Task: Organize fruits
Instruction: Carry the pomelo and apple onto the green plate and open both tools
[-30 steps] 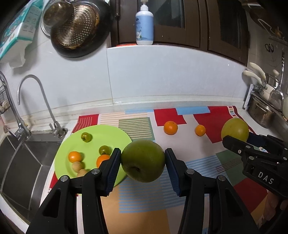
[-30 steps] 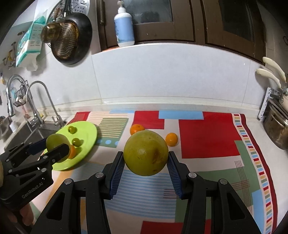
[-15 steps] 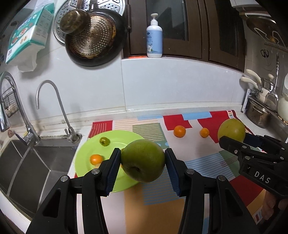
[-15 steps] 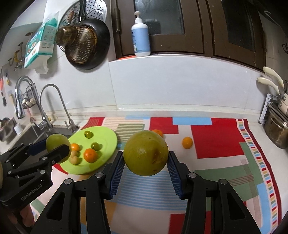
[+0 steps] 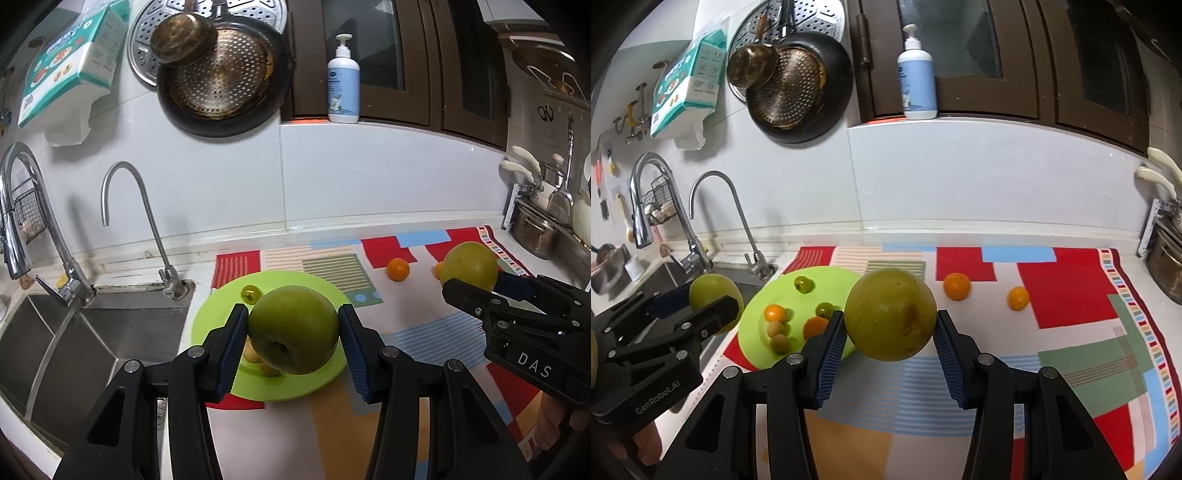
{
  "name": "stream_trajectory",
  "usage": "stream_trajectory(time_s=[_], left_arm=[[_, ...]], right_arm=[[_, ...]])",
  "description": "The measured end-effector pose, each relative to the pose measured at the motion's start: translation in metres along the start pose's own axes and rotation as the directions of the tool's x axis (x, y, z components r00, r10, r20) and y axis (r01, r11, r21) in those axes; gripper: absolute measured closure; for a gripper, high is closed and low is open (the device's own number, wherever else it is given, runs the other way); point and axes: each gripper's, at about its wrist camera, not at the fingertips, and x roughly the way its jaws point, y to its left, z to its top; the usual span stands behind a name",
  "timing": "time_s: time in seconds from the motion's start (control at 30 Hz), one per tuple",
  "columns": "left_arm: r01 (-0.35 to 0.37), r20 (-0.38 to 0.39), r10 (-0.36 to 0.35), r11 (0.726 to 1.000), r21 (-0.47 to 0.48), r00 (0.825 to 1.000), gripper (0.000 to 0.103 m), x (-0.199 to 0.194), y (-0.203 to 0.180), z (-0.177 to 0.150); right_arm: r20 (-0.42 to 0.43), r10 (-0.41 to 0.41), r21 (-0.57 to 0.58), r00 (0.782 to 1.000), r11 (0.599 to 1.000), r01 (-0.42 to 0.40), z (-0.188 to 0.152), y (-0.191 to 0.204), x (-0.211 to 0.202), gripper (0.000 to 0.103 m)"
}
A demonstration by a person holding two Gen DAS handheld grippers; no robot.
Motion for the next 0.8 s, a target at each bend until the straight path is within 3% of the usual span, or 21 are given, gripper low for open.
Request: stream_trajectory(time_s=[0.8], left_arm=[[-0.043,-0.043,0.041,0.998,-0.035,0.998,0.054,0.069,0.065,0.011]], right_arm=[[-0.049,0.094,-0.093,0.994,0.991,-0.098,0.029,0.064,0.091,0.054]])
